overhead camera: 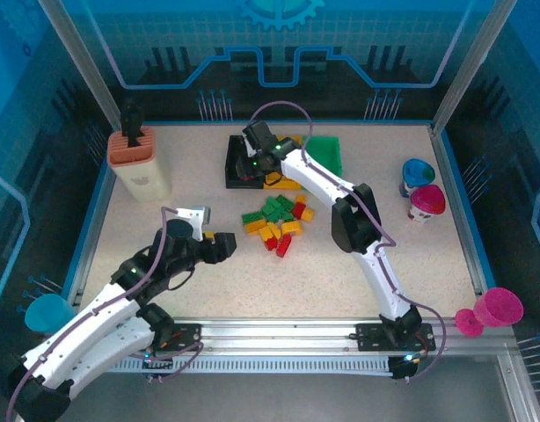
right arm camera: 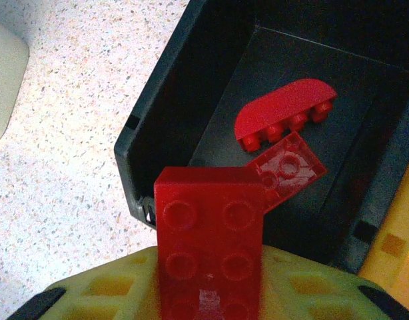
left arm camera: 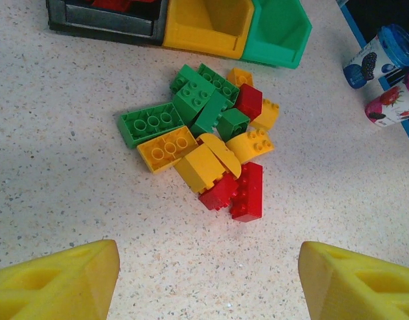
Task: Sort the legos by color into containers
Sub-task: Place the lego in the container, then pick up the lego from the middle-left of the table.
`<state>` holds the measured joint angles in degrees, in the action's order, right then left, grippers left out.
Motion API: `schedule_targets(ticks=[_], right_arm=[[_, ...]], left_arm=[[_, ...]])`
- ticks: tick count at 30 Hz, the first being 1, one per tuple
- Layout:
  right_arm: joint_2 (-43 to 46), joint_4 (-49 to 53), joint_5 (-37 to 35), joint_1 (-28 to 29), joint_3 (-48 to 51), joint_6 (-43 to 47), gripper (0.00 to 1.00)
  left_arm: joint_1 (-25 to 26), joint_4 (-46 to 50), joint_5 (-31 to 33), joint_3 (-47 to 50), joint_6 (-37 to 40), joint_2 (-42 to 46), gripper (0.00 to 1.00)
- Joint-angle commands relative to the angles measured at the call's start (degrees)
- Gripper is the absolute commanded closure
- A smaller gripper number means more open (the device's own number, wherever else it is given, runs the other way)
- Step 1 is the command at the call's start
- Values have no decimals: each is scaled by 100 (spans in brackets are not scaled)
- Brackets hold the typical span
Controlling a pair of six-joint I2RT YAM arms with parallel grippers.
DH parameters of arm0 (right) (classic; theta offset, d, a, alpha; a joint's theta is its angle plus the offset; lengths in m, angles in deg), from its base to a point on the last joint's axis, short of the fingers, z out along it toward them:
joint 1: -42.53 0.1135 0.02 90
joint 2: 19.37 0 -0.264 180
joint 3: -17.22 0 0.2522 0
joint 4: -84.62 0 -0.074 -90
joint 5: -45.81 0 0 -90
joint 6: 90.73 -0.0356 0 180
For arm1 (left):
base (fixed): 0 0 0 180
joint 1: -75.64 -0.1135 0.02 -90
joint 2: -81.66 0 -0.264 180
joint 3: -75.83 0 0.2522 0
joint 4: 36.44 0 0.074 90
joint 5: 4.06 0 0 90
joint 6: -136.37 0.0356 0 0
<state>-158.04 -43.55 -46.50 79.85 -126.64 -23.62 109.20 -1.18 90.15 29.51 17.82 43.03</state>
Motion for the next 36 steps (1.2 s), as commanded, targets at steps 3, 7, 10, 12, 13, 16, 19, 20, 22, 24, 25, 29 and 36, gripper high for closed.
schedule_targets(ticks=[3, 7, 10, 12, 13, 16, 19, 20, 22, 24, 25, 29, 36], right_arm=[[-300, -339, 1, -32, -424, -106, 63], [-505, -550, -149, -32, -641, -149, 60], [-659, -728, -235, -23, -704, -188, 60], [-760, -806, -244, -19, -757, -215, 60], [-806, -825, -265, -14, -786, -211, 59], [-918, -873, -491, 42, -864, -116, 58], [-937, -911, -636, 102, -896, -47, 56], [-890, -881, -644, 109, -909, -53, 56], [-724, -862, -635, 142, -826, -59, 56], [-382, -986, -632, 173, -548, -50, 55], [-200, -1070, -627, 187, -364, -40, 55], [773, -1477, -509, 196, 486, -5, 51], [2487, -1976, -579, 188, 2087, 102, 44]], left_arm=[[45, -42, -32, -150, 43, -13, 28], [46, 49, -13, -243, 51, 28, 27], [45, 156, -3, -320, 78, 74, 27], [50, 217, -14, -364, 87, 98, 27], [50, 236, -12, -387, 91, 103, 27], [50, 320, -11, -457, 87, 169, 27], [47, 393, 35, -526, 87, 266, 27], [50, 424, 55, -557, 95, 301, 27], [48, 471, 80, -607, 120, 338, 27], [45, 461, 49, -620, 172, 299, 27], [45, 466, 45, -641, 181, 251, 27], [66, 450, -105, -721, 205, -121, 27], [455, 447, -202, -983, 469, -1026, 27]])
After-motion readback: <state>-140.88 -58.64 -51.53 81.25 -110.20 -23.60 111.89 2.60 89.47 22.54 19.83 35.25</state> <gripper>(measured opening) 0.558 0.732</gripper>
